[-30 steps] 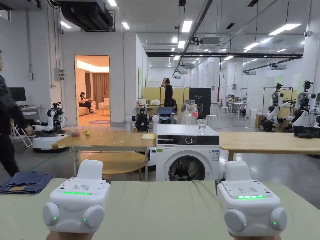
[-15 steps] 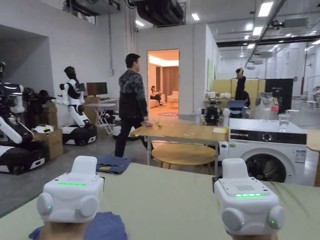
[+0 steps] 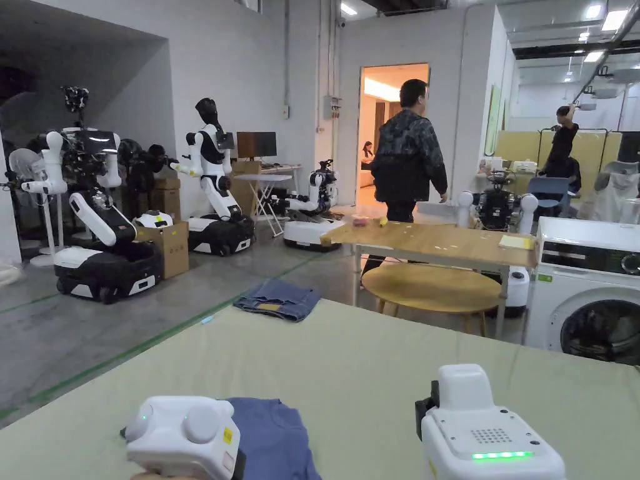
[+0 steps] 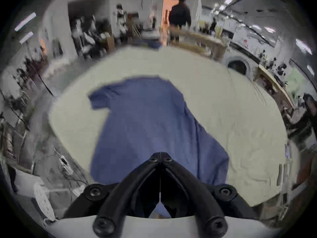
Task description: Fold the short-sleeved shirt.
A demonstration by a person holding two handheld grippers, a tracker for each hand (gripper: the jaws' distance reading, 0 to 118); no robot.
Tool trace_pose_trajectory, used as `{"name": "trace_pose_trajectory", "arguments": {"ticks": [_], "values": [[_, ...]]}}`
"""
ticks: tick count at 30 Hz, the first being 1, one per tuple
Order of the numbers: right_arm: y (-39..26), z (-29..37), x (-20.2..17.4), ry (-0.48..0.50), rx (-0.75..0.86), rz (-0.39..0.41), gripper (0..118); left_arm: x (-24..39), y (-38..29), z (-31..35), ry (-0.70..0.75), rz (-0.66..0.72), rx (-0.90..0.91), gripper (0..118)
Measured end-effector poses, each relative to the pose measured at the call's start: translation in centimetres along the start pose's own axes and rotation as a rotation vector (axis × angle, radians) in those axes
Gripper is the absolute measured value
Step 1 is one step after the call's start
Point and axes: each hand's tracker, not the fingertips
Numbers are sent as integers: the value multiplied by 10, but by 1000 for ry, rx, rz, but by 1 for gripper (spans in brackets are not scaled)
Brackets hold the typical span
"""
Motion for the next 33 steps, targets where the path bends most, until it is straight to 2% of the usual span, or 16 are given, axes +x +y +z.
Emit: {"name": "trace_pose_trajectory", "arguments": {"ticks": [2,4,6,7,8,14,16,18,19,20,21,22,26,28,33], "values": [[-7,-10,0,-3,-11,9,0,16,10,-28,58,-77,17,0],[-13,-24,4,-8,-26,18,0,25,18,-50,-31,-77,45,16],[-19,-37,5,-17,-48,25,0,33,31,-72,-47,-60,66,41],[-22,-43,7,-24,-57,26,0,36,32,-80,-42,-63,64,89],[-25,-49,10,-31,-68,29,0,40,35,-91,-44,-70,69,117],[-40,-64,22,-73,-110,14,0,43,38,-164,80,-122,-33,116],[-43,-66,28,-80,-121,7,0,41,22,-179,90,-124,-101,103],[-48,-65,33,-94,-128,13,0,38,20,-171,74,-145,-26,100],[-48,-64,36,-97,-128,14,0,44,17,-162,73,-161,-29,89],[-48,-62,39,-103,-127,12,0,46,18,-155,56,-187,-23,66],[-47,-57,42,-110,-129,10,0,47,20,-146,82,-199,22,13],[-46,-52,46,-116,-129,5,0,46,20,-143,120,-204,54,0],[-41,-20,73,-149,-106,-19,0,48,19,-136,85,-158,48,0],[-37,-3,91,-180,-96,-19,0,70,28,-118,9,-162,103,0],[-26,49,151,-305,-68,-31,0,185,52,-53,-184,-283,255,0]]}}
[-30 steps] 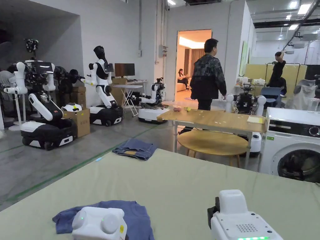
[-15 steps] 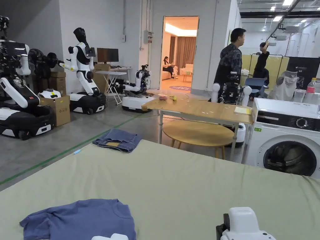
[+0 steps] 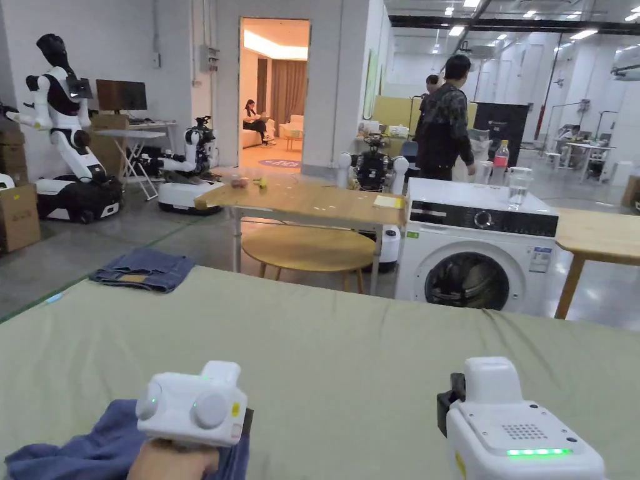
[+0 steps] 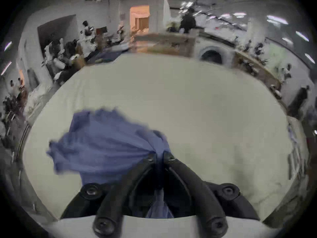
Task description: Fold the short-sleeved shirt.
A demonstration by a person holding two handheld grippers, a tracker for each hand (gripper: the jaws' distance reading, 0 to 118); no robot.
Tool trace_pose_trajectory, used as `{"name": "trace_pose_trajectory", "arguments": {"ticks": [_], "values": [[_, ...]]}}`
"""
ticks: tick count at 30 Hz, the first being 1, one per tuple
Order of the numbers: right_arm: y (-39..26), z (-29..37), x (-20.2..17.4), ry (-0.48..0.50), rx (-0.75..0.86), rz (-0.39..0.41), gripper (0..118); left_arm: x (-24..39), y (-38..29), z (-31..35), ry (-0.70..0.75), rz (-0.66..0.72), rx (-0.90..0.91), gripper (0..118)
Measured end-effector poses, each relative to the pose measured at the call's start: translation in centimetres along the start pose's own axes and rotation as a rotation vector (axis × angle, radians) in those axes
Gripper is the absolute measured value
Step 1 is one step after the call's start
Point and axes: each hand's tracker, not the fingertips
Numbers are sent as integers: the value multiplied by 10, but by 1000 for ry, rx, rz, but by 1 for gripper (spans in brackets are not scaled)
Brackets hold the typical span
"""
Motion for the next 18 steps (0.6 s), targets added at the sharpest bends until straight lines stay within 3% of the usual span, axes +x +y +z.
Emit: {"name": "trace_pose_trajectory", "arguments": {"ticks": [5,10,13,18], "values": [[5,37,81,-151,25,-10,0,155,63,34,-260,-120,147,0],[-1,61,153,-278,21,-44,0,294,81,57,-451,-319,156,0],[-11,68,184,-326,8,-65,0,341,64,30,-416,-412,60,0],[-32,62,216,-366,-26,-90,0,364,15,-64,-248,-497,-74,0]]}}
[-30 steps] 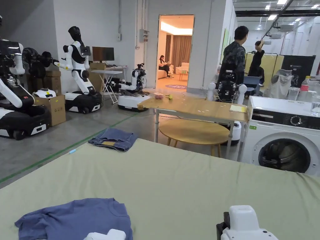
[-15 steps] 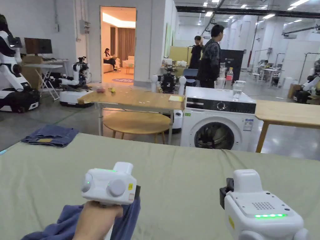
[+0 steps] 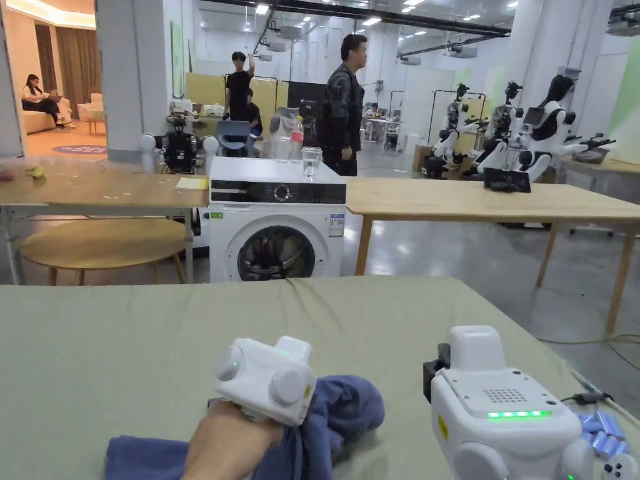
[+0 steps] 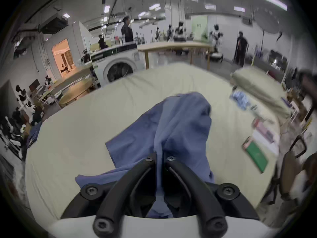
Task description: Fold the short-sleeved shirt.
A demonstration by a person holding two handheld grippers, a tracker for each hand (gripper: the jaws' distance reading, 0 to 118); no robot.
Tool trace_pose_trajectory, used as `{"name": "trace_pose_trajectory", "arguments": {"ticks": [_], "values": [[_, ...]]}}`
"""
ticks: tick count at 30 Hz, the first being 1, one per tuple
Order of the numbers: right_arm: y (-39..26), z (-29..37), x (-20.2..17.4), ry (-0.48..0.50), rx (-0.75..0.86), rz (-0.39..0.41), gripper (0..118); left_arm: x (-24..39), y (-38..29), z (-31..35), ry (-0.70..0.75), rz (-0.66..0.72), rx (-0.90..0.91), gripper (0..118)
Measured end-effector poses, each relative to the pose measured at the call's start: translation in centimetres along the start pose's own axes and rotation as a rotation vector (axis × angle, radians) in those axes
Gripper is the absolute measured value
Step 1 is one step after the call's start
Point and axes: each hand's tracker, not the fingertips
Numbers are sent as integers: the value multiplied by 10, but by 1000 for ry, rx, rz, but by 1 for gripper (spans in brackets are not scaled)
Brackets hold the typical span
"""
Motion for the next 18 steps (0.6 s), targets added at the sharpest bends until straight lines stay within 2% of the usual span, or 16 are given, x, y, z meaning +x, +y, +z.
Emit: {"name": "trace_pose_trajectory", "arguments": {"ticks": [2,6,9,10,11,12,14,15,16,18], "values": [[-8,-8,4,0,-21,0,0,6,-13,-29,-8,36,-29,0],[-24,-24,5,7,-62,-1,0,18,-34,-68,52,10,-82,0],[-33,-28,2,12,-80,-12,0,14,-40,-74,43,57,-77,0],[-34,-29,0,14,-82,-12,0,12,-41,-72,25,76,-49,4],[-36,-29,-2,17,-83,-10,0,9,-41,-65,23,88,-8,15],[-37,-29,-4,22,-85,-7,0,3,-41,-57,10,94,30,56],[-36,-29,-7,34,-90,-8,0,-9,-43,-32,-13,111,79,83],[-36,-29,-9,40,-91,-12,0,-19,-47,-14,-35,135,107,93],[-36,-28,-11,48,-89,-21,0,-29,-51,7,-42,164,155,111],[-36,-28,-15,75,-97,-37,0,-50,-67,59,8,168,257,112]]}}
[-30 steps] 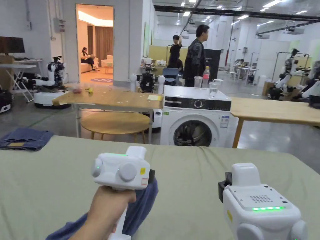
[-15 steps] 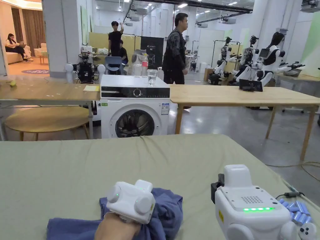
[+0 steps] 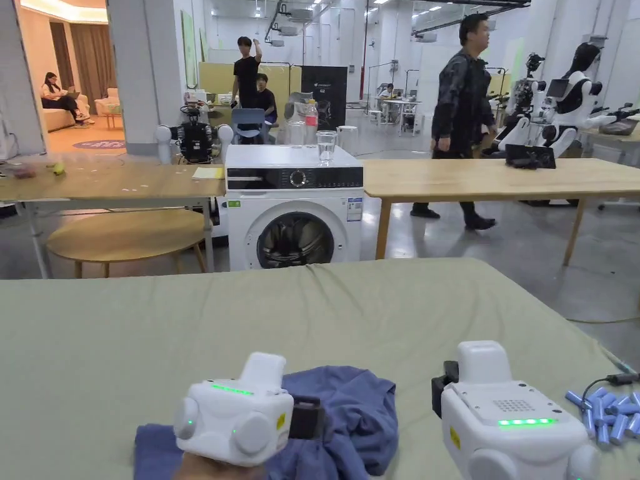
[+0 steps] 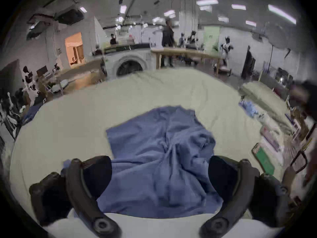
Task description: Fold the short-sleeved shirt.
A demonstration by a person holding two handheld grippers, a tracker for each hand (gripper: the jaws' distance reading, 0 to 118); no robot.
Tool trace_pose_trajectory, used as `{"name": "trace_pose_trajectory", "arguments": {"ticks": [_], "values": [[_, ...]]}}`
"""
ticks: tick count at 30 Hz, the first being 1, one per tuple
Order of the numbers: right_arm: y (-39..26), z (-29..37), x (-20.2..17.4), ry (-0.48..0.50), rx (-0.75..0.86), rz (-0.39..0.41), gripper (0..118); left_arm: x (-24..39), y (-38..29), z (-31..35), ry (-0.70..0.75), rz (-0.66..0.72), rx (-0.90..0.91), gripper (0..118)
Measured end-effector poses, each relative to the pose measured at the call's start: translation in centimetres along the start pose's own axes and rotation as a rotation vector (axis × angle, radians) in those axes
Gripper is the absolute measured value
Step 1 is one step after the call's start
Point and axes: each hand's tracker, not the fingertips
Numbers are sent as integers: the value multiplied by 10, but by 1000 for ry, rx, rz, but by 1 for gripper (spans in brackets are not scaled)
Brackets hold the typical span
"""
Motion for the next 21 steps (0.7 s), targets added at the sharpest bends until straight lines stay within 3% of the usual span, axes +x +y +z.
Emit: {"name": "trace_pose_trajectory", "arguments": {"ticks": [5,9,10,11,12,15,18,21], "values": [[-3,11,-14,16,-1,-9,0,-60,-31,106,185,-12,159,112],[-8,18,-26,33,-4,-29,0,-107,-71,139,224,76,64,109],[-8,19,-28,34,-2,-29,0,-113,-77,138,263,76,39,96],[-9,21,-30,37,1,-27,0,-118,-79,137,312,65,38,55],[-10,21,-31,40,1,-23,0,-123,-78,130,332,57,11,0],[-10,19,-32,38,5,-4,0,-142,-71,103,244,148,-65,0],[-14,11,-27,37,3,13,0,-154,-61,53,279,128,-170,0],[-20,1,-18,33,-10,21,0,-174,-55,3,233,252,-228,0]]}}
